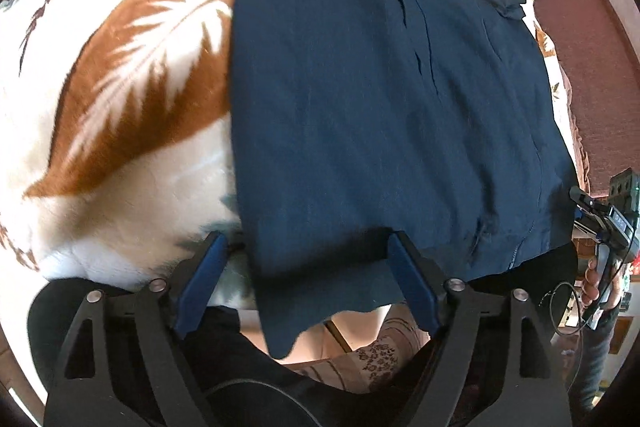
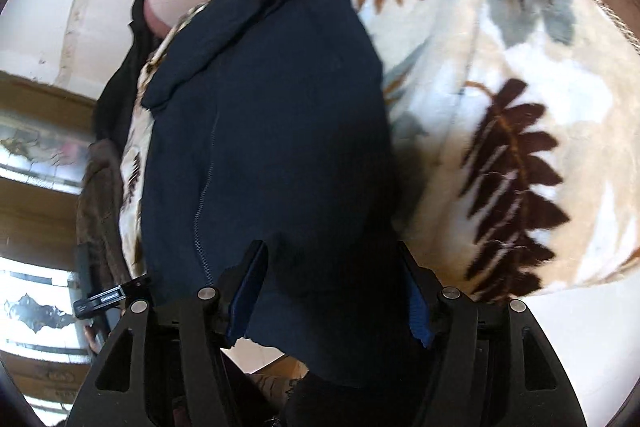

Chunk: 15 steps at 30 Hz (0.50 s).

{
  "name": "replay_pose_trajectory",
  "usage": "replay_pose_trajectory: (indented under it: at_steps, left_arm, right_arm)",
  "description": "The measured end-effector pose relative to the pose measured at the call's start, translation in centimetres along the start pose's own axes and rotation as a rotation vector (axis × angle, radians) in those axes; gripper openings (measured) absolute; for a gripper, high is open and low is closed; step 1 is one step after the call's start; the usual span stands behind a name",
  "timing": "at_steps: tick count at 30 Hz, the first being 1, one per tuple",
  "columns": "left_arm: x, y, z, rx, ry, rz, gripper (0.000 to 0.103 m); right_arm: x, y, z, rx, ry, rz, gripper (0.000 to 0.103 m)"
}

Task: Fold large clothes
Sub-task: 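Move both tools to the jacket hem, then close both tools on the jacket hem and lift it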

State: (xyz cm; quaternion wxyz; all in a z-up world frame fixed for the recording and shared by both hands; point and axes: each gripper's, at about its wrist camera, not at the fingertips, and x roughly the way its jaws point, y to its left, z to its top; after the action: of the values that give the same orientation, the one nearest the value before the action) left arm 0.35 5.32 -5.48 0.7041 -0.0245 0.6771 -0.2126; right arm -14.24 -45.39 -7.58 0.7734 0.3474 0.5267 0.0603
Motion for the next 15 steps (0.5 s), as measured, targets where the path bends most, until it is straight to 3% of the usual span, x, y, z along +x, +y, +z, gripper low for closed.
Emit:
replay_pose_trajectory:
  at_steps: [7,9,10,11,12,13,15]
  left_arm:
    - [0.9,-1.2,-1.6,0.034,0.057,-0.074,0.079]
    - [0.8,-1.5,-1.6,0.044,0.041,-0.037,0.064]
    - [0.7,-1.3,-1.5,0.039,0.04,-0.032,0.053]
    - [0.3,-1.0,-1.4,0.027,0.038,-0.039,0.037]
    - [0.0,-0.7,-1.4,0.019,0.035,-0.049,0.026]
    - [-0.5,-0.4,-1.3,0.01,0.032,-0.063,0.009]
    - [-1.4,-0.1,-1.2,-0.004,0.025,-0.11,0.007]
  right_arm:
    - [1.6,0.2,0.3,-0.015,0.041,0.019,0.064]
    - [2.0,0.7,0.2,-0.049,0.053,0.006,0.062]
    - [2.0,1.0,0.1,-0.066,0.051,0.004,0.054]
    - [1.8,1.2,0.1,-0.087,0.05,0.007,0.045]
    - [1.7,1.4,0.0,-0.1,0.057,0.028,0.024]
    - [1.5,1.4,0.0,-0.106,0.06,0.055,0.014]
    - [0.8,2.3,-0.4,-0.156,0.046,0.082,0.011]
